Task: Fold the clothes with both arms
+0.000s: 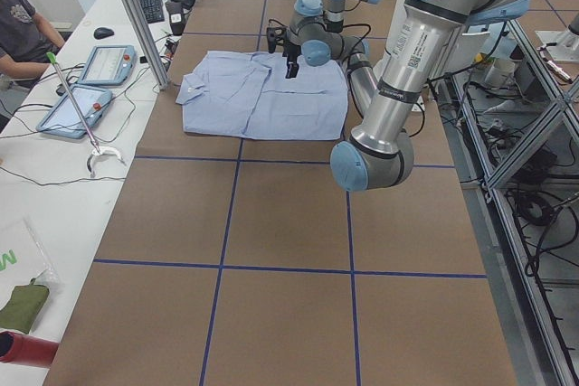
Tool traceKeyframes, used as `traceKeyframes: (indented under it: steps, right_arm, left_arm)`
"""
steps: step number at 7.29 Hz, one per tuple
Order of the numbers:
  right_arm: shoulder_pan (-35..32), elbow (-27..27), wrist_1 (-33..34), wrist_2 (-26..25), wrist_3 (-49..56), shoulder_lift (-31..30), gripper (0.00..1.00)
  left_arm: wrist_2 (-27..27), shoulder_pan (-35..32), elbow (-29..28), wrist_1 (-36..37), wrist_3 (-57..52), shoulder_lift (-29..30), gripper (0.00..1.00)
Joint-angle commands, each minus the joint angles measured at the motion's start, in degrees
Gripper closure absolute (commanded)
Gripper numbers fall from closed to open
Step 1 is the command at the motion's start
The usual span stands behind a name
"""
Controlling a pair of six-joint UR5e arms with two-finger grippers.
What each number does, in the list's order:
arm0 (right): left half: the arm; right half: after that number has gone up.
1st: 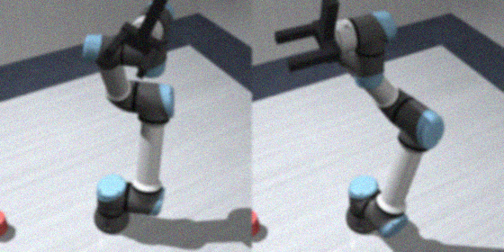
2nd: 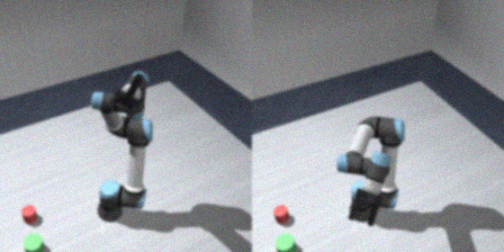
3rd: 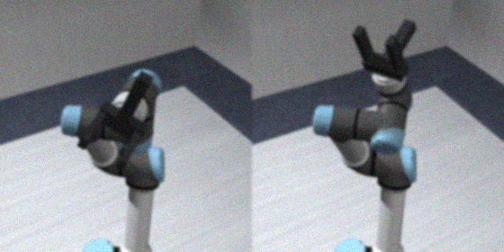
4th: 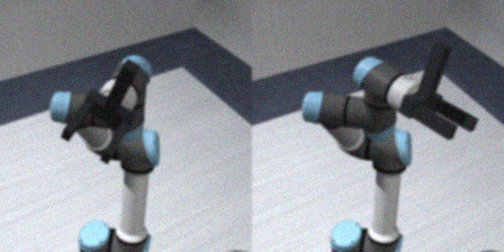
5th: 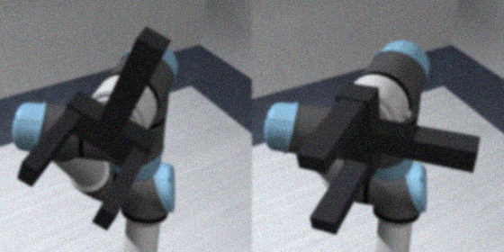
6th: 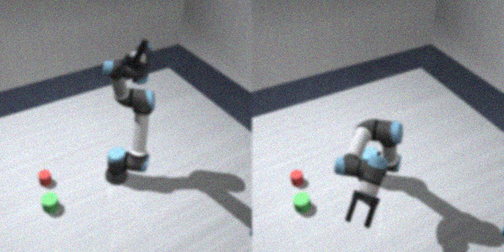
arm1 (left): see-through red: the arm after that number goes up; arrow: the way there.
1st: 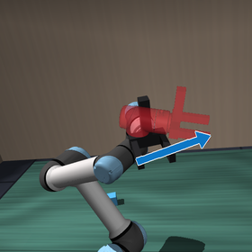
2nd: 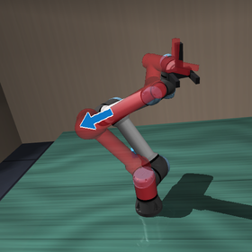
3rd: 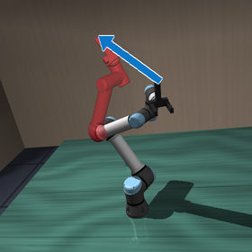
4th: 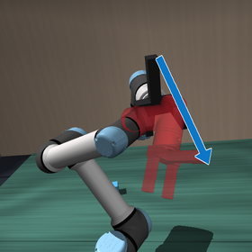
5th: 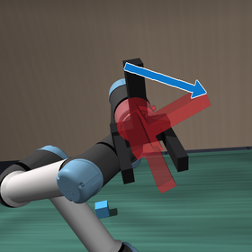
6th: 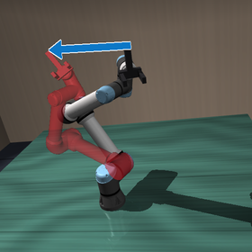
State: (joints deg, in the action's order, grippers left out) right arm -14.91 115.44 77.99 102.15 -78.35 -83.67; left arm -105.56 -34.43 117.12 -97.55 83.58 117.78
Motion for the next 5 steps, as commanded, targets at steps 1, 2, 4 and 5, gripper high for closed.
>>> traceKeyframes:
  steps: [1,2,4,5]
  right_arm:
    - [0.05,-0.39,0.23,0.06,-0.05,0.08,0.36]
    - [0.05,-0.39,0.23,0.06,-0.05,0.0,0.47]
    - [0.05,-0.39,0.23,0.15,-0.05,0.08,0.57]
    - [0.05,-0.39,0.23,0.15,-0.05,0.17,0.6]
  left_arm:
    - [0.0,0.06,0.31,0.44,0.0,-0.09,0.01]
    - [0.0,0.06,0.31,0.44,0.0,-0.09,0.01]
    - [0.0,0.06,0.31,0.44,0.0,-0.09,0.01]
    - [0.0,-0.03,0.31,0.44,0.0,-0.09,0.01]
